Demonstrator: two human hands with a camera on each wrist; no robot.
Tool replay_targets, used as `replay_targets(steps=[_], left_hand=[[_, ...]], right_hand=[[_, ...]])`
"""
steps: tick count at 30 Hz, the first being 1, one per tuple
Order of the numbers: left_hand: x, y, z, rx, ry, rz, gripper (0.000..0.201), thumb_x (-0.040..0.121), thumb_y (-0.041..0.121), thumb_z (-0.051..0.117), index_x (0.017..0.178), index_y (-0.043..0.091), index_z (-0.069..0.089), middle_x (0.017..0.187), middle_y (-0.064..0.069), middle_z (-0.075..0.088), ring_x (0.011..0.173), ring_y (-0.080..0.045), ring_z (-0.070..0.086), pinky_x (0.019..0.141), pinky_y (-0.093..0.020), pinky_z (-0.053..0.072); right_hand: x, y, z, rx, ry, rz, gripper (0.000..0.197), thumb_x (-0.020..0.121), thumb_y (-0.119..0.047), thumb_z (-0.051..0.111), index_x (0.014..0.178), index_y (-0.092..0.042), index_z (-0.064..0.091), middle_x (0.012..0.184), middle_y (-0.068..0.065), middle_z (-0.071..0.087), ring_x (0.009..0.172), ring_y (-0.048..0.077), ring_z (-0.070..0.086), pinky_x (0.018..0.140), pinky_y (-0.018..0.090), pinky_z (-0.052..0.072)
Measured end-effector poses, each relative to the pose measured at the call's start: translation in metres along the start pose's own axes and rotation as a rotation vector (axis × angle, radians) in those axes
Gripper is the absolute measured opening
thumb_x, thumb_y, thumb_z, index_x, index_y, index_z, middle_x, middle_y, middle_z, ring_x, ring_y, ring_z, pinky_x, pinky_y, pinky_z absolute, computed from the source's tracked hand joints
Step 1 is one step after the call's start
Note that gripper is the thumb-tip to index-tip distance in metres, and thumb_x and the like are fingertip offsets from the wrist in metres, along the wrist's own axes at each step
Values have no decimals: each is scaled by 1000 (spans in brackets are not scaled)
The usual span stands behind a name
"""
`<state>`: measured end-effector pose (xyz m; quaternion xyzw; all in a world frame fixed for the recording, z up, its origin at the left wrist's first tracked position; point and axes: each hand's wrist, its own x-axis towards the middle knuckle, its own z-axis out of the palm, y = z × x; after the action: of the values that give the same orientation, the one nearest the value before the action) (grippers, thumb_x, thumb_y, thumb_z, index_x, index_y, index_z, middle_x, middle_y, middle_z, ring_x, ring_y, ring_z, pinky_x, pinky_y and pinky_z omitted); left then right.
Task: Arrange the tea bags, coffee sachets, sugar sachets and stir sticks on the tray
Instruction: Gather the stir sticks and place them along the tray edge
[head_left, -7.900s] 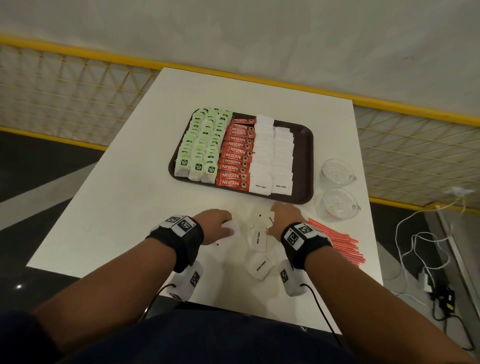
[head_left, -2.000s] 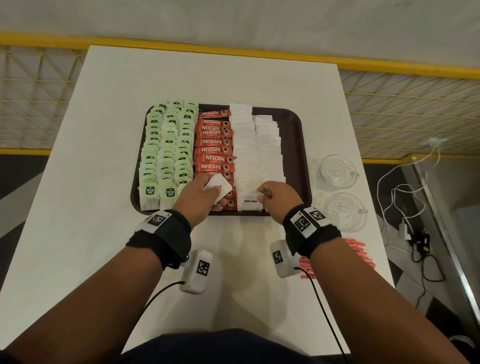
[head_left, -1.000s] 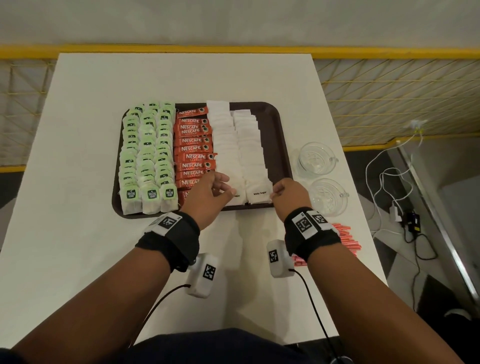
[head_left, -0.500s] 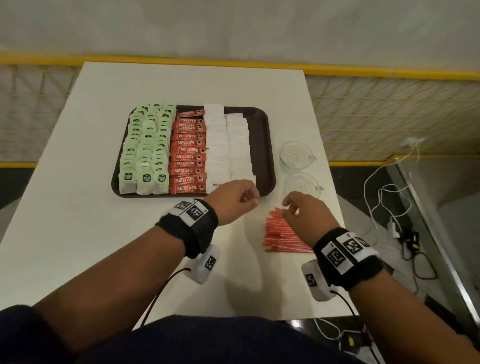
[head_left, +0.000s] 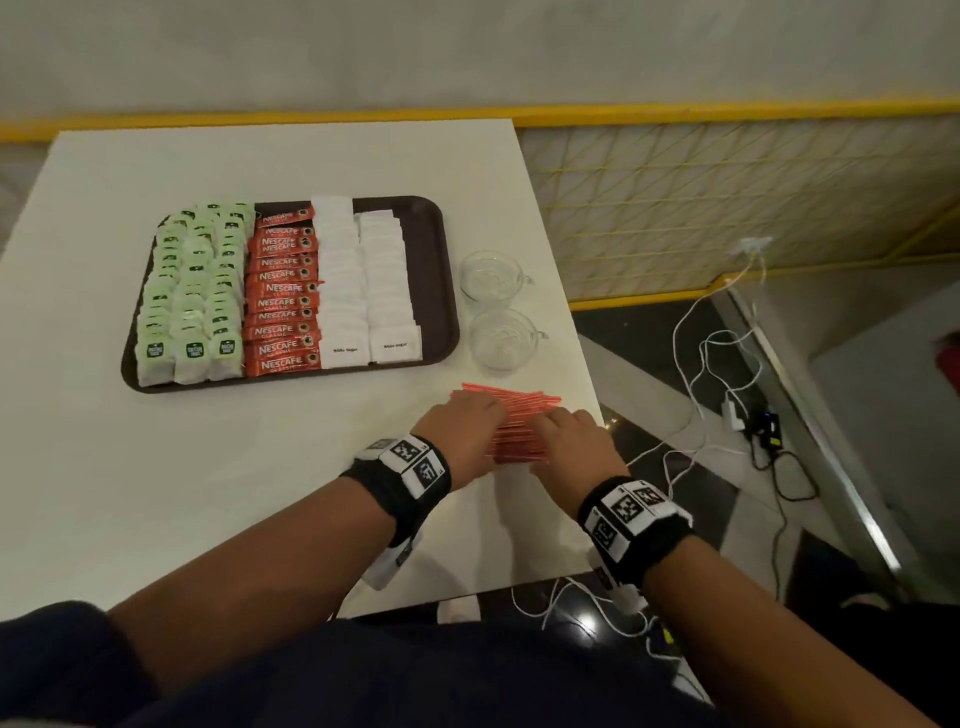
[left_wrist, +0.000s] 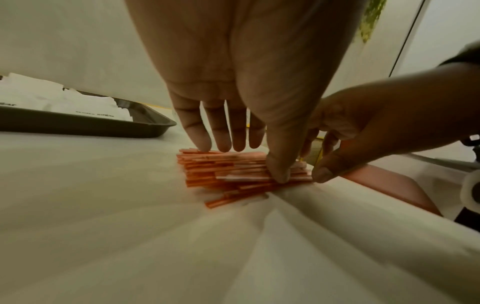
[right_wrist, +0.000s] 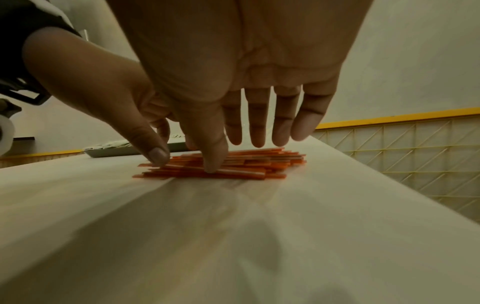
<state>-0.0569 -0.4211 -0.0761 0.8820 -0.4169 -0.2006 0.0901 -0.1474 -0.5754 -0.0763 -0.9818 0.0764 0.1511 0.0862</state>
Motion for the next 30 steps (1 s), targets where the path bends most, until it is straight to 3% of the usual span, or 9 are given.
replay_targets(steps=[10,16,24,30], left_hand=[[7,3,8,94,8,-53,36,91,27,57,125,17,53,126,-5,53,119,-28,48,90,-41,46],[6,4,12,107,3,-73,22,92,21,51,112,16,58,116,-5,53,113,-29,48,82,-40,44],[3,10,11,116,-5,-72,28,91,22,55,119,19,54,118,-4,57,109,-27,55,85,-40,47],[0,11,16,179,2,-55,26,92,21,53,118,17,57,121,-5,54,113,-27,52,84,-37,45]], right_hand=[[9,1,8,-41,40,-21,32,87,-16,57,118,-21,53,124,1,50,113,26,44,90,39,39],[6,-3,5,-63,49,-44,26,89,-14,51,114,-21,55,123,2,50,115,27,42,91,40,37],[6,-13,0,-60,-17,-32,29,90,-11,45,117,-19,52,125,4,50,120,27,41,96,40,35],[6,-17,0,-94,-31,-33,27,92,-12,43,116,-17,55,124,6,50,120,28,41,97,41,34]])
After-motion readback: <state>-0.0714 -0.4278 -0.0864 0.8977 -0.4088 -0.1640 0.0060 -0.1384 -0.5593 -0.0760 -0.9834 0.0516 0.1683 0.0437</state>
